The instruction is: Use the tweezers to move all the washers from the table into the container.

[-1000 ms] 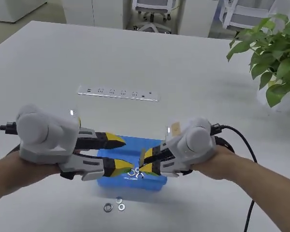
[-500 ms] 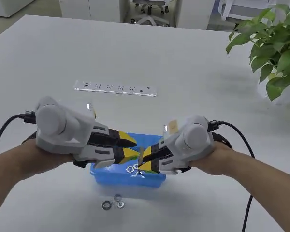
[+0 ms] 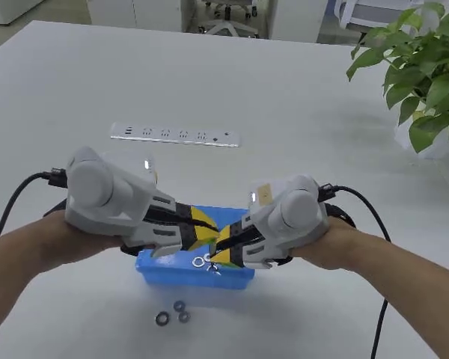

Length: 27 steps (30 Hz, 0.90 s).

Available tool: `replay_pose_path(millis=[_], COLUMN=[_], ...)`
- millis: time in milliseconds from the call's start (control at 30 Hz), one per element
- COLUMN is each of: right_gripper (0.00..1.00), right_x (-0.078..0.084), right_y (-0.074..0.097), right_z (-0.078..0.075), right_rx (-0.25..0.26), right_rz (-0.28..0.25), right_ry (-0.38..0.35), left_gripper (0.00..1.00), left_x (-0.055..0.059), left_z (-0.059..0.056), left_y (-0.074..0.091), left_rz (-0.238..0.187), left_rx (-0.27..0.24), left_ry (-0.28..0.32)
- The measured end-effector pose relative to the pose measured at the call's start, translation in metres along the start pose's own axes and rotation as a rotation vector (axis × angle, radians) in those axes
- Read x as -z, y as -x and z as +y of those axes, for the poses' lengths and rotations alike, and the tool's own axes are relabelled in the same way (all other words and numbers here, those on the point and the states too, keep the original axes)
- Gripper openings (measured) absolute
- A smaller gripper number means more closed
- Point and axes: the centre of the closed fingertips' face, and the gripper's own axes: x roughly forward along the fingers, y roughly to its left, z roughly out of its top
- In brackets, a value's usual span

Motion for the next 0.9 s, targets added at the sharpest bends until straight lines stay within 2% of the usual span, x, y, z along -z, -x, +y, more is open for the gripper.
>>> replay_pose_path(millis=[467, 900], right_gripper=[0.12, 0.19], right_x=[0.000, -0.008], right_y=[0.002, 0.018], right_z=[0.000, 0.001], right_rx=[0.006, 0.049], right_rz=[0.012, 0.011], right_ry=[-0.012, -0.018], left_gripper=[0.06, 0.06], left_x=[-0.002, -0.012], left_z=[0.000, -0.002], left_y=[0.001, 0.008], left_rz=[0.000, -0.013], left_rx=[-0.007, -0.019], left_ry=[-0.024, -0.037])
